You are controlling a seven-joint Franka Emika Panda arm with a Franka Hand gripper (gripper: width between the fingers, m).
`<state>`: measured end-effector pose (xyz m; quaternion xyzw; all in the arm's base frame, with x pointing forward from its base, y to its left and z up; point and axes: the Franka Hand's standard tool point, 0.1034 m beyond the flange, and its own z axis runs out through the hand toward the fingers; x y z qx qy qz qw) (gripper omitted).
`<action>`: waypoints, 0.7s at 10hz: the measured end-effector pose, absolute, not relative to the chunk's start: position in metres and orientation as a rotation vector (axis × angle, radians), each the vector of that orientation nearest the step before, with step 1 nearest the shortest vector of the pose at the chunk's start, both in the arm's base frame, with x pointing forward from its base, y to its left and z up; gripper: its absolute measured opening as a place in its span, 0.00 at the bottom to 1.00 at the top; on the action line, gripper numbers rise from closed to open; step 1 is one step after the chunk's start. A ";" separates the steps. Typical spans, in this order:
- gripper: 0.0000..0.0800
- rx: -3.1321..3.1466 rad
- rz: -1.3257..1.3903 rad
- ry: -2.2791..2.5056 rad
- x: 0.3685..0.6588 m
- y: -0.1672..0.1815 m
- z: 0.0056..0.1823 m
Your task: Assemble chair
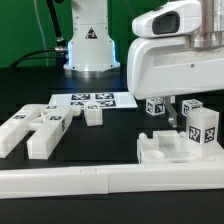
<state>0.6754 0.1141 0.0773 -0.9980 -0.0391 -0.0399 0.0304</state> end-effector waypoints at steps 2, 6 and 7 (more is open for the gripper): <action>0.81 -3.070 -0.130 -0.372 0.675 0.114 0.077; 0.78 -3.038 -0.135 -0.620 0.676 0.112 0.077; 0.78 -3.038 -0.135 -0.620 0.676 0.111 0.077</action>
Offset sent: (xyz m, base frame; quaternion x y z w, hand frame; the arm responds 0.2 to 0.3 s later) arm -0.0010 -0.0003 0.0003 -0.0029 0.0007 -0.1962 0.9806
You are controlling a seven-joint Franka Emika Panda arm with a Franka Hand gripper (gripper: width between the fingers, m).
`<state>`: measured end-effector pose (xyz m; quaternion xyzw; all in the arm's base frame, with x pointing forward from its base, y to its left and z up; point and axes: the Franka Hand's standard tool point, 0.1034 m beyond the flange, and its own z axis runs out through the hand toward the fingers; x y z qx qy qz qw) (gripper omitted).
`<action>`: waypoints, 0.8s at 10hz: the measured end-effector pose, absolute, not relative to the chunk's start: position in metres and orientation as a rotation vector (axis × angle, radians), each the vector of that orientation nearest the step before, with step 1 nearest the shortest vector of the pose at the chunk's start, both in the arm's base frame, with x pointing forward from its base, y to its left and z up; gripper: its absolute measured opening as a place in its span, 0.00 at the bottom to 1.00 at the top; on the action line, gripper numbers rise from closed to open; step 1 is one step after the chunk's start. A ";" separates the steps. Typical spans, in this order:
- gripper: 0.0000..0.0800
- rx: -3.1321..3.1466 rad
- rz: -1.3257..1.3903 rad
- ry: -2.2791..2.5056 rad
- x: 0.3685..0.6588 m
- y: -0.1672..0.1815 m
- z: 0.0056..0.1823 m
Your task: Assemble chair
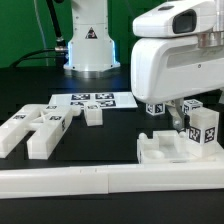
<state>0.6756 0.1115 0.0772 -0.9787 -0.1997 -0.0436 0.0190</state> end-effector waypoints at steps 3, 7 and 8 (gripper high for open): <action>0.35 -3.038 -0.135 -0.620 0.676 0.111 0.077; 0.36 -3.056 -0.132 -0.484 0.676 0.112 0.077; 0.36 -3.076 -0.128 -0.287 0.676 0.111 0.077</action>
Offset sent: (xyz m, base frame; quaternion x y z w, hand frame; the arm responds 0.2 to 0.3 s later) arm 0.0000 0.0000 0.0000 0.0000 0.0000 0.0000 1.0000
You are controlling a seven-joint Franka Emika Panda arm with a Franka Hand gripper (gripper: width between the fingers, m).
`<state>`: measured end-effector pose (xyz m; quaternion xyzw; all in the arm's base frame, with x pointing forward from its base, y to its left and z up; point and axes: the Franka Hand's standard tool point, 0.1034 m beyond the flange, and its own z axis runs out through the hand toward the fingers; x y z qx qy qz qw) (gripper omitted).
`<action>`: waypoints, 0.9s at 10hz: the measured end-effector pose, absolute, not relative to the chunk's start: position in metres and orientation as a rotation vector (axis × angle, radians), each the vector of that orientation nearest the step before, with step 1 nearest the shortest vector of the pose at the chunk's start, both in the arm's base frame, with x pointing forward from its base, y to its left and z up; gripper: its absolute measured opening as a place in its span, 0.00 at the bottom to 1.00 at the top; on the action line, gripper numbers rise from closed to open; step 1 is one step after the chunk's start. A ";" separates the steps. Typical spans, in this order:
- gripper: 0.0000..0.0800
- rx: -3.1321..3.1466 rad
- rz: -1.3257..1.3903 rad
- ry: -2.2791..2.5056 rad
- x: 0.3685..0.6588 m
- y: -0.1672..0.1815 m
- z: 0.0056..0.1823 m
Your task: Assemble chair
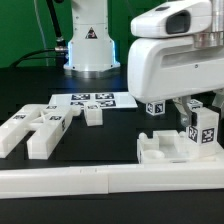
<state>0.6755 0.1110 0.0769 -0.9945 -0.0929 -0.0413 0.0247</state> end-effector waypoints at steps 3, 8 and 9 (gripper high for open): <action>0.36 -3.072 -0.114 0.185 0.675 0.110 0.076; 0.36 -2.916 -0.095 0.925 0.676 0.108 0.076; 0.36 -2.877 -0.089 1.032 0.676 0.108 0.076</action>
Offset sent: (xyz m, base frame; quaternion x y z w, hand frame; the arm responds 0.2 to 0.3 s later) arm -0.0096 0.0036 -0.0099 -0.0122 -0.0093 0.2803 0.9598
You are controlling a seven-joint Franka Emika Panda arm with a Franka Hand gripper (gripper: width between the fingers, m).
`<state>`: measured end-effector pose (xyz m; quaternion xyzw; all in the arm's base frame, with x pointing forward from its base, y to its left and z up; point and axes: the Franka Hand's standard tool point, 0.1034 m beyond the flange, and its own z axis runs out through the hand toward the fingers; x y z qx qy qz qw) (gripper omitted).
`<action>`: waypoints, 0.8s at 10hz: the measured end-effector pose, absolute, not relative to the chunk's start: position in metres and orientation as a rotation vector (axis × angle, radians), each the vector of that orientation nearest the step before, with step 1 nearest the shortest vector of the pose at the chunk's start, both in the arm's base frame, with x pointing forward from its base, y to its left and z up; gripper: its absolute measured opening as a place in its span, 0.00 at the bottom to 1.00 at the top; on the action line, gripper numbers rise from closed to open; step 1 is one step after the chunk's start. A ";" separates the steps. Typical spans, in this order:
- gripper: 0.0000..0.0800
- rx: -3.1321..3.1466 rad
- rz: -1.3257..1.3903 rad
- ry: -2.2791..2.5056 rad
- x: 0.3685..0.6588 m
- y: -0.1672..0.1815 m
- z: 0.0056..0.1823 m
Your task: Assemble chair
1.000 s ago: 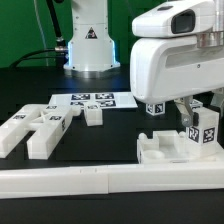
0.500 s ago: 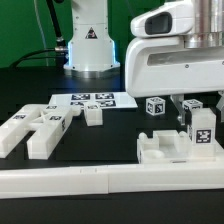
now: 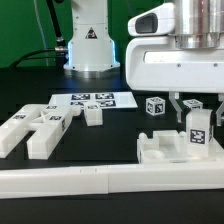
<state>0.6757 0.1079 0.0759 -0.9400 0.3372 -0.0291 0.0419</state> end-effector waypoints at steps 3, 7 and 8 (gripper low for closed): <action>0.36 -2.770 -0.077 1.281 0.675 0.109 0.076; 0.36 -2.593 -0.055 1.589 0.675 0.109 0.076; 0.36 -2.609 -0.056 1.561 0.675 0.110 0.076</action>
Offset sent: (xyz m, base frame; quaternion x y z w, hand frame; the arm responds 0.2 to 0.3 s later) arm 0.0005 0.0036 -0.0041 -0.0140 0.0023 0.1998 0.9797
